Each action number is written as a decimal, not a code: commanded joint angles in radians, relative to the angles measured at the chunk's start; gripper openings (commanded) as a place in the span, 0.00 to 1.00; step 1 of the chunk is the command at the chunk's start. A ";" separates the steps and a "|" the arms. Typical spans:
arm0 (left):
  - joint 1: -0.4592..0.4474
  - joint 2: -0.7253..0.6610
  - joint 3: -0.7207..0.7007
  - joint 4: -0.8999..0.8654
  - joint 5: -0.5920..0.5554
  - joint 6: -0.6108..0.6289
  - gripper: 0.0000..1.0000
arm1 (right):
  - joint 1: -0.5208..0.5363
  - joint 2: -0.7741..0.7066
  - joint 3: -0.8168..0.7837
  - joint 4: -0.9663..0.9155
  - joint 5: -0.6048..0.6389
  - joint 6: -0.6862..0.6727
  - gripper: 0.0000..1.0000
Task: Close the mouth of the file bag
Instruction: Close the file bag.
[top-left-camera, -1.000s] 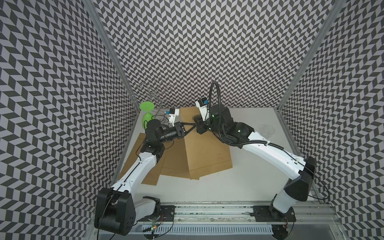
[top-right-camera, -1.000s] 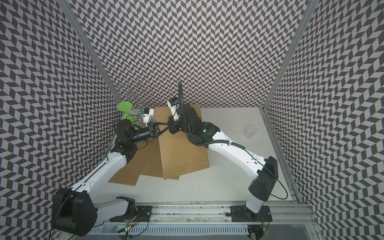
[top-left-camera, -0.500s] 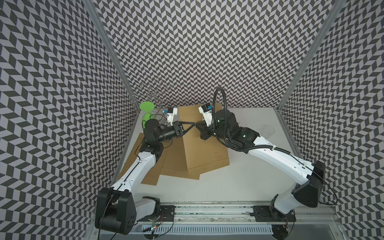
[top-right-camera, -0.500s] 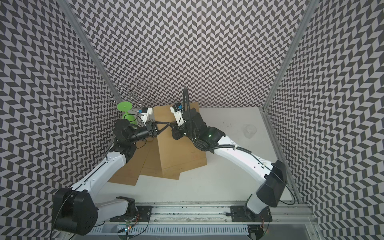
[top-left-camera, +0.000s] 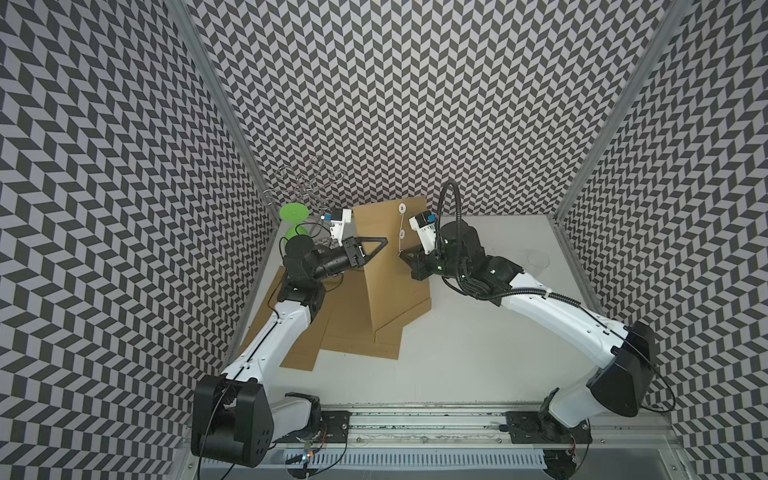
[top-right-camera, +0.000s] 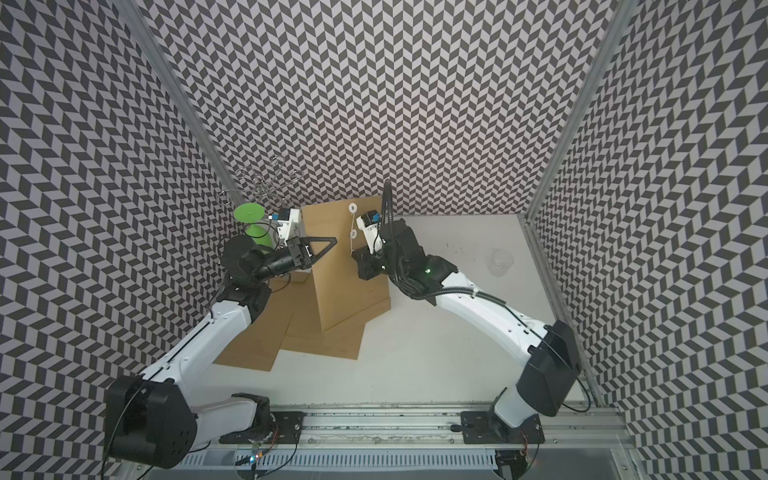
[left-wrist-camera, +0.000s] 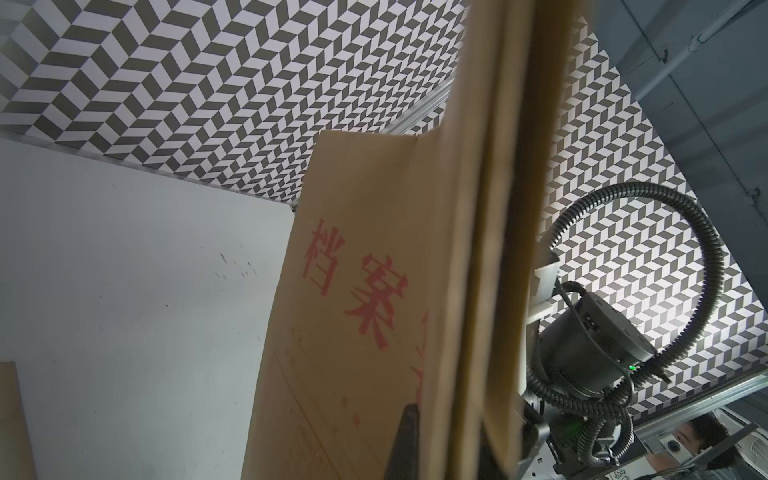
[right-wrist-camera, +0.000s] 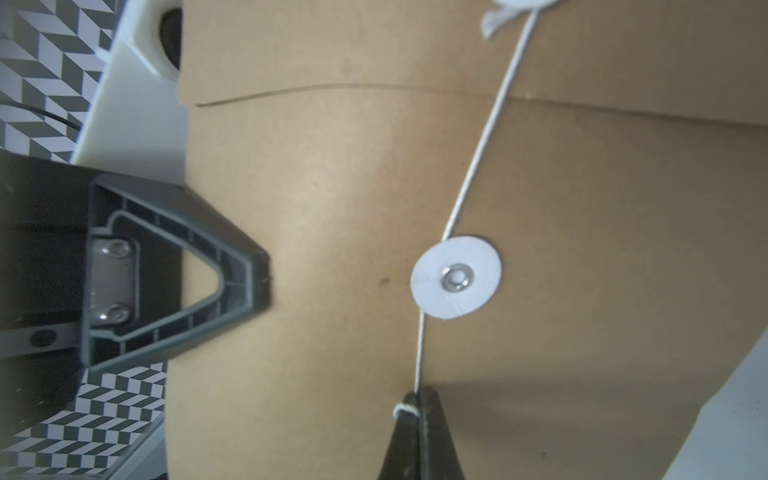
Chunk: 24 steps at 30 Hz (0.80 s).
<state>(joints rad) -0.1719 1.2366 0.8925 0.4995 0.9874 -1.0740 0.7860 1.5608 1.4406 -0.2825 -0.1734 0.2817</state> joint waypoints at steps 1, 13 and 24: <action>-0.001 -0.012 0.057 0.064 0.026 -0.001 0.00 | -0.011 -0.019 -0.014 0.042 -0.025 0.012 0.00; -0.003 -0.015 0.046 0.125 0.047 -0.043 0.00 | -0.060 -0.026 -0.047 0.054 -0.023 0.016 0.00; -0.010 -0.020 0.035 0.140 0.051 -0.052 0.00 | -0.074 -0.020 -0.020 0.046 0.006 -0.003 0.00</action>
<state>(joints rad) -0.1730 1.2366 0.9035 0.5758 1.0161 -1.1198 0.7155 1.5543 1.4052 -0.2581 -0.1879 0.2886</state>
